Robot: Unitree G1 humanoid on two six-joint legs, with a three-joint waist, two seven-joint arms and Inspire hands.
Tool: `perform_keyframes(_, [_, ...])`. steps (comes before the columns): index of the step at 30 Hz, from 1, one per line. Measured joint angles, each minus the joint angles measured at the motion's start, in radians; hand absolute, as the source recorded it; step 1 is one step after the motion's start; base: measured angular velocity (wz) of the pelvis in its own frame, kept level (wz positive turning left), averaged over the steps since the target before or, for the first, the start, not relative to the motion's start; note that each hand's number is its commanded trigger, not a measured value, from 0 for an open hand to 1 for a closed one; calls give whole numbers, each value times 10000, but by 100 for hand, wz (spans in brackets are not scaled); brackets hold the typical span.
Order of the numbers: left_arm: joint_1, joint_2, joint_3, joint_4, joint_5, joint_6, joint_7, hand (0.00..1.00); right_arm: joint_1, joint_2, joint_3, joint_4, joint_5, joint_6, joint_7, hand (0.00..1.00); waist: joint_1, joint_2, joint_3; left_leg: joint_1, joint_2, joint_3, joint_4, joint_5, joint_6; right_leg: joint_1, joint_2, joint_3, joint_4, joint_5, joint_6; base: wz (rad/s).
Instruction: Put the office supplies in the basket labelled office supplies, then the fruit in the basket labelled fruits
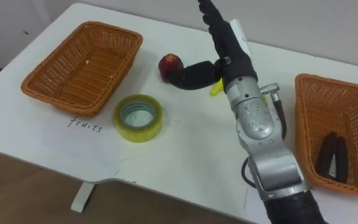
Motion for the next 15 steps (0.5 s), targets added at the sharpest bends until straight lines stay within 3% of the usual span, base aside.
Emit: perform_keyframes(15, [-40, -45, 7, -315, 6, 118, -218, 0, -5, 280, 13, 310, -66, 0, -184, 0, 230, 26, -69, -78, -50, -143, 140, 2, 3, -10, -62, -165, -14, -2, 3, 2])
